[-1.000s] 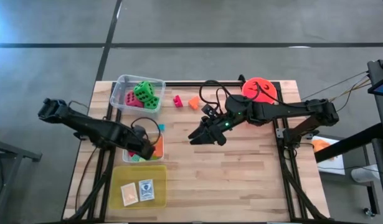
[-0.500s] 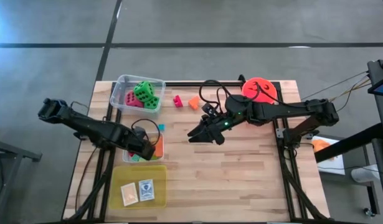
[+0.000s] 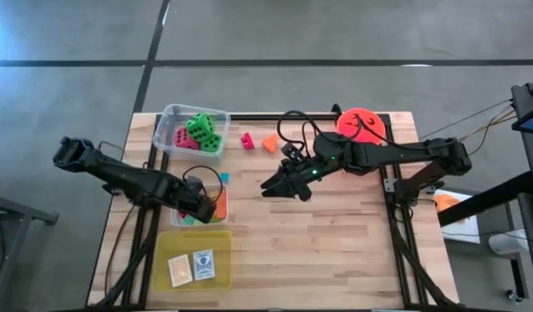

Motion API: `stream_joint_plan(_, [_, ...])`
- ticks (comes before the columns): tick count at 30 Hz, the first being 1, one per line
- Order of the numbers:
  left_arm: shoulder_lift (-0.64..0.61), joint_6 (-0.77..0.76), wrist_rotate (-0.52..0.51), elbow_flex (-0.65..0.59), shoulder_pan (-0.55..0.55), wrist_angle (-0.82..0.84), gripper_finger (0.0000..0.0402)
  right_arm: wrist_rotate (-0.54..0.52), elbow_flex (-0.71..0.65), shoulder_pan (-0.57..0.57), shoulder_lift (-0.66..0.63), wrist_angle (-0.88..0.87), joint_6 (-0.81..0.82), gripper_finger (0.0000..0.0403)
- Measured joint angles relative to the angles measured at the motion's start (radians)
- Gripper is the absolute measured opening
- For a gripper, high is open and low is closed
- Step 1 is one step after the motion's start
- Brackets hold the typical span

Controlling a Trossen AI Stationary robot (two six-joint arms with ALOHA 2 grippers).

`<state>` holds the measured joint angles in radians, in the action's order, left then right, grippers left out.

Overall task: Pick & Place Toys
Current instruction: Put the dark green game piece into the white bin, then put the blue game piece into the white bin

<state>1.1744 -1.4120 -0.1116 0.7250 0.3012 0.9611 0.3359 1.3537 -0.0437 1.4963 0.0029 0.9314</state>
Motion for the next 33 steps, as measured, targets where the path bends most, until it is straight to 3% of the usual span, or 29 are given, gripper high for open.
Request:
stream_joint_plan(4, [0.0, -0.003, 0.0, 0.0, 0.0, 0.0, 0.0099, 0.0, 0.0, 0.0, 0.0, -0.001, 0.004, 0.0281])
stream_joint_plan(10, [0.0, -0.02, 0.014, 0.007, 0.0, 0.002, 0.0199, -0.024, 0.0, 0.0, 0.0, -0.072, 0.003, 0.0281])
stream_joint_plan(14, [-0.001, -0.024, 0.055, 0.033, 0.0, 0.003, 0.0234, -0.058, 0.0, 0.0, 0.0, -0.142, -0.006, 0.0281])
stream_joint_plan(25, [0.006, 0.031, 0.075, 0.215, -0.029, 0.04, 0.0205, -0.07, 0.0, 0.0, 0.0, -0.148, -0.023, 0.0281])
stream_joint_plan(33, [0.097, 0.149, 0.051, 0.331, -0.257, 0.057, 0.0156, -0.074, 0.0, 0.0, 0.0, -0.147, -0.027, 0.0281])
